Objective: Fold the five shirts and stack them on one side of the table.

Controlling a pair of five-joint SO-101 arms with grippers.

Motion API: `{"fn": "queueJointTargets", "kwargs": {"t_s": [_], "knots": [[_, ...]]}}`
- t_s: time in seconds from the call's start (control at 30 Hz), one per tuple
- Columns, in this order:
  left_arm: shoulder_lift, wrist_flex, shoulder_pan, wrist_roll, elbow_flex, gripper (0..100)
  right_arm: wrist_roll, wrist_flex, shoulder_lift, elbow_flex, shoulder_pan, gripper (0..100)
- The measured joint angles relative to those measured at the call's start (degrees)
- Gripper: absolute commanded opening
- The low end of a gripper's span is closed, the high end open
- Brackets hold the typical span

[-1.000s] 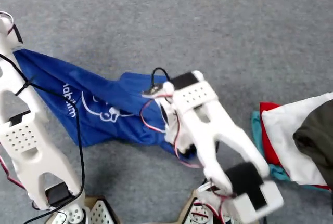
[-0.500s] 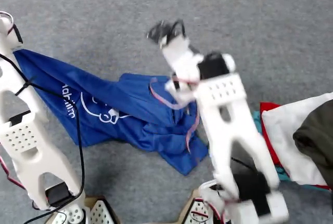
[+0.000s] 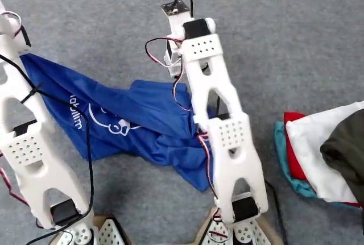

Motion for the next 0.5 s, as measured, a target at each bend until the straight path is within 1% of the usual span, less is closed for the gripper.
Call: {"fn": "queueJointTargets", "kwargs": {"t_s": [0.07,0.17,0.5], "knots": [[0.0,0.0,0.0,0.0,0.0,2,-1.2,0.5,6.2,-7.5,0.0,24.6],[0.0,0.0,0.0,0.0,0.0,2,-2.7,0.6,12.0,-12.7,0.0,24.6],[0.0,0.0,0.0,0.0,0.0,2,-3.7,0.5,18.3,-15.5,1.0,24.6]]}}
